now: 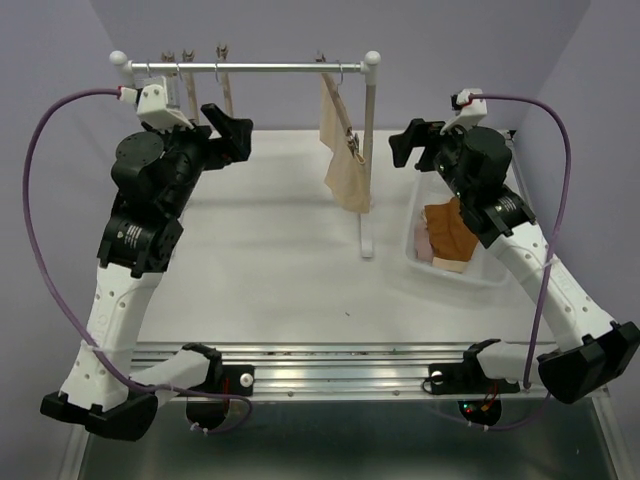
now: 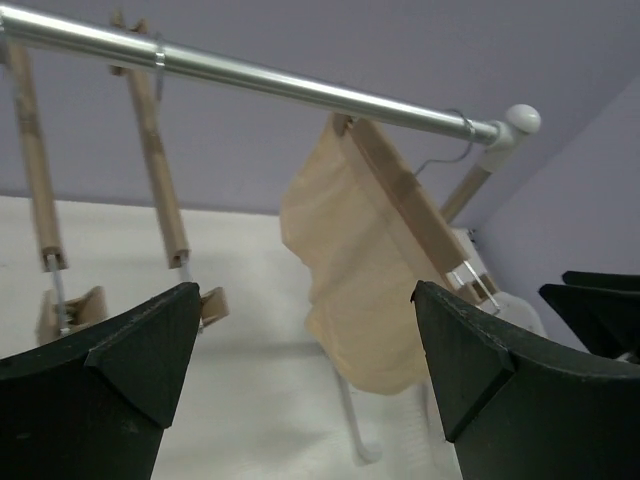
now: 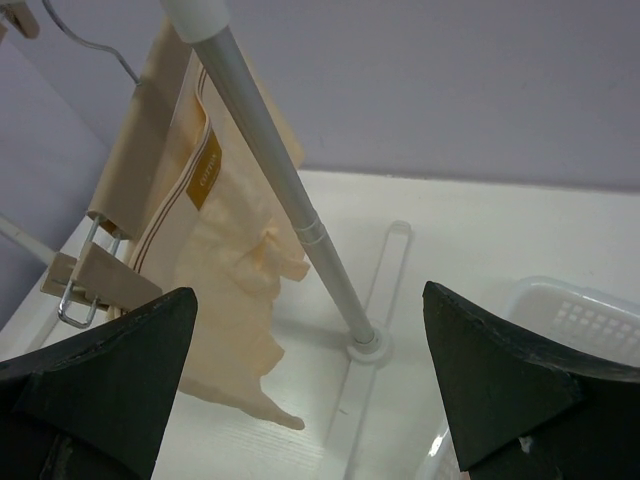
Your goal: Remove the underwear clipped to the hanger
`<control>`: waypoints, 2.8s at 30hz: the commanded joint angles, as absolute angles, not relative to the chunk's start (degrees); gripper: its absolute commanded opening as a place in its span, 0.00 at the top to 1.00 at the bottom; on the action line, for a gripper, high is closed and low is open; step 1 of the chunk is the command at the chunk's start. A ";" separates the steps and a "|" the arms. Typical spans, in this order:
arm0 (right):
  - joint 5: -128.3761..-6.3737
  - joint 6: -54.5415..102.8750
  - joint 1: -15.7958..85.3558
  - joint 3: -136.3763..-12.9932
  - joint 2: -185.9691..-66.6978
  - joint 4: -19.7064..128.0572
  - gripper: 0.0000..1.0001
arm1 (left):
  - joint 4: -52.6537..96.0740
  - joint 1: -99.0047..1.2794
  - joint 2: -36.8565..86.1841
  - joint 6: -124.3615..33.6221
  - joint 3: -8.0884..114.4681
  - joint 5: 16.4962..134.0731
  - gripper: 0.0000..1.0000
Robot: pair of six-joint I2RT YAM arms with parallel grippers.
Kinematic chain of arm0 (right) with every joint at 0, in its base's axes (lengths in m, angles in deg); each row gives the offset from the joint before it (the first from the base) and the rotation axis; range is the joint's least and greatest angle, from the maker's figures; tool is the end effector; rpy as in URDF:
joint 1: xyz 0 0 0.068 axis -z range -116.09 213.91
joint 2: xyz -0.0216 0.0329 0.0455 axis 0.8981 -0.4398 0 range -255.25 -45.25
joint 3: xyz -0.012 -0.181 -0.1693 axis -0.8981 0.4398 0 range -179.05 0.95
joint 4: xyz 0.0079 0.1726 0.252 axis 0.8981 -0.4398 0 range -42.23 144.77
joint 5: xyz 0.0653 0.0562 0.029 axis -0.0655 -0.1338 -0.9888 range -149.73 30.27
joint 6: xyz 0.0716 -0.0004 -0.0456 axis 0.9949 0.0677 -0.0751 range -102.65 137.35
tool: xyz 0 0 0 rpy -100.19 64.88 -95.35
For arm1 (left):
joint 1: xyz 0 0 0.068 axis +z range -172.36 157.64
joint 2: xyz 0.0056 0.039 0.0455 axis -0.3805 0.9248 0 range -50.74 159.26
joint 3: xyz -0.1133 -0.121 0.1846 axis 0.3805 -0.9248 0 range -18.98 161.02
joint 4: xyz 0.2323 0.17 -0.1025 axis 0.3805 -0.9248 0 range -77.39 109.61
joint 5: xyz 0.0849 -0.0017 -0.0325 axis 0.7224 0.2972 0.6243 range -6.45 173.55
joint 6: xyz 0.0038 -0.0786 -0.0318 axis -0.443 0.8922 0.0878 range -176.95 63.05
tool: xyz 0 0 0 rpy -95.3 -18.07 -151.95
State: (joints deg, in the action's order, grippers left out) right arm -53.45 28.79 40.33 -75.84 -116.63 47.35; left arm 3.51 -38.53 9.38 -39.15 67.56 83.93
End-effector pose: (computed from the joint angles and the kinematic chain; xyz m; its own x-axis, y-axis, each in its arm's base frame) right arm 0.3485 0.1431 0.4215 -0.0904 0.1755 -0.9803 -0.2851 0.9386 0.1943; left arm 0.2710 -0.0780 0.5304 0.0807 -0.3417 -0.9363 0.3116 0.9010 -0.3019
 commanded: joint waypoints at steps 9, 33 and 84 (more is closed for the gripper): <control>-45.94 30.71 40.53 -70.24 -109.15 47.92 0.00 | 0.36 -59.70 31.84 -33.74 88.57 98.13 0.01; -41.10 29.74 40.53 -67.96 -106.51 45.98 0.00 | -9.93 -62.79 61.23 -38.49 117.51 110.18 0.15; -45.06 28.87 40.53 -64.62 -104.93 48.00 0.00 | -1.58 -64.99 45.51 -52.29 98.10 117.82 1.00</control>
